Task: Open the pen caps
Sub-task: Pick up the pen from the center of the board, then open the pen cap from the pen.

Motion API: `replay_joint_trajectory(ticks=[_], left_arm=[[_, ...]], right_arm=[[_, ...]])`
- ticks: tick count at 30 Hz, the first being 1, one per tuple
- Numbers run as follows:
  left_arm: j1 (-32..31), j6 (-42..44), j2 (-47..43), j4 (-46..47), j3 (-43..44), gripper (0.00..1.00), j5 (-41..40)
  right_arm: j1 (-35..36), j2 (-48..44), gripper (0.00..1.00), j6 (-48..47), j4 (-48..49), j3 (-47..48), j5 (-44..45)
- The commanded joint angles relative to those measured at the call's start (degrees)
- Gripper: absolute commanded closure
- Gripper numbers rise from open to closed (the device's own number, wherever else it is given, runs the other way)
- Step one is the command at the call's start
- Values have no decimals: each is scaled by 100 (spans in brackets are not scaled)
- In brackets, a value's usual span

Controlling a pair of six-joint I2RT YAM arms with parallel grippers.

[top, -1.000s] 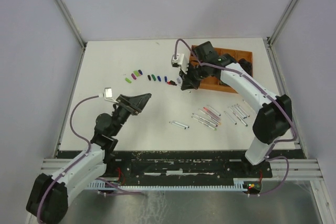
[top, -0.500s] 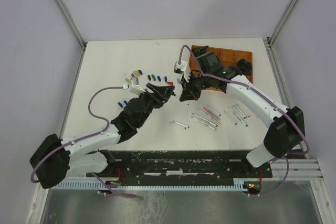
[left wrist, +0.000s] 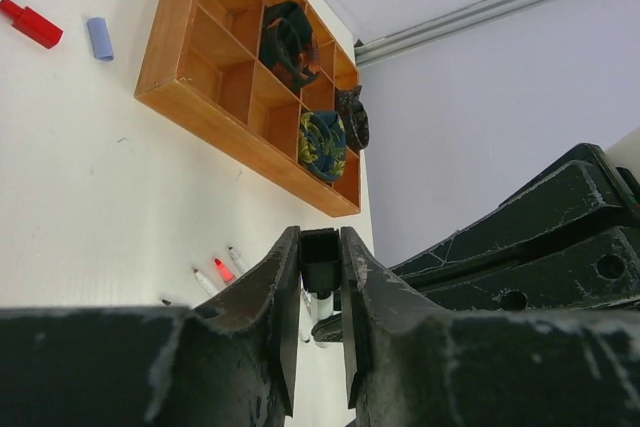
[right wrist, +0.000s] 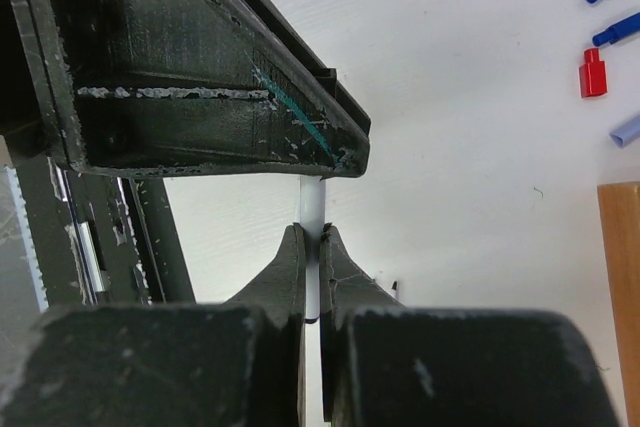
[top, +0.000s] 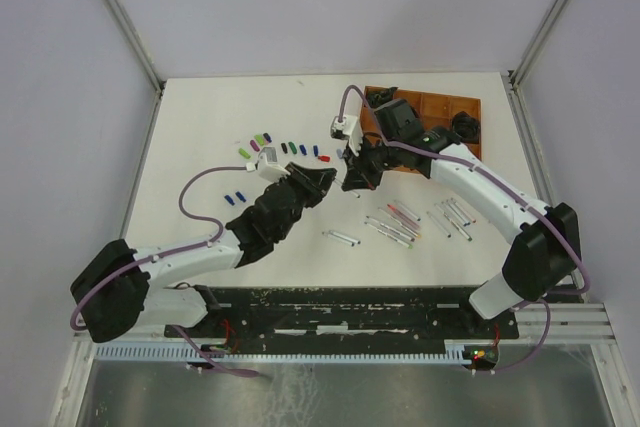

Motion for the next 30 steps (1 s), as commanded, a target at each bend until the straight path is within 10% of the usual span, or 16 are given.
replay_joint_trajectory(ticks=[1, 3, 12, 30], left_arm=[[-30, -103, 21, 47, 213, 80, -264], [-31, -36, 3, 59, 197, 96, -275], [-20, 600, -284, 813, -163, 97, 226], [558, 1076, -719, 1530, -497, 97, 82]], right_arm=[[85, -73, 98, 78, 141, 7, -55], [93, -63, 98, 41, 122, -4, -142], [-83, 61, 53, 774, 341, -44, -1350], [-86, 481, 98, 854, 61, 73, -1559]])
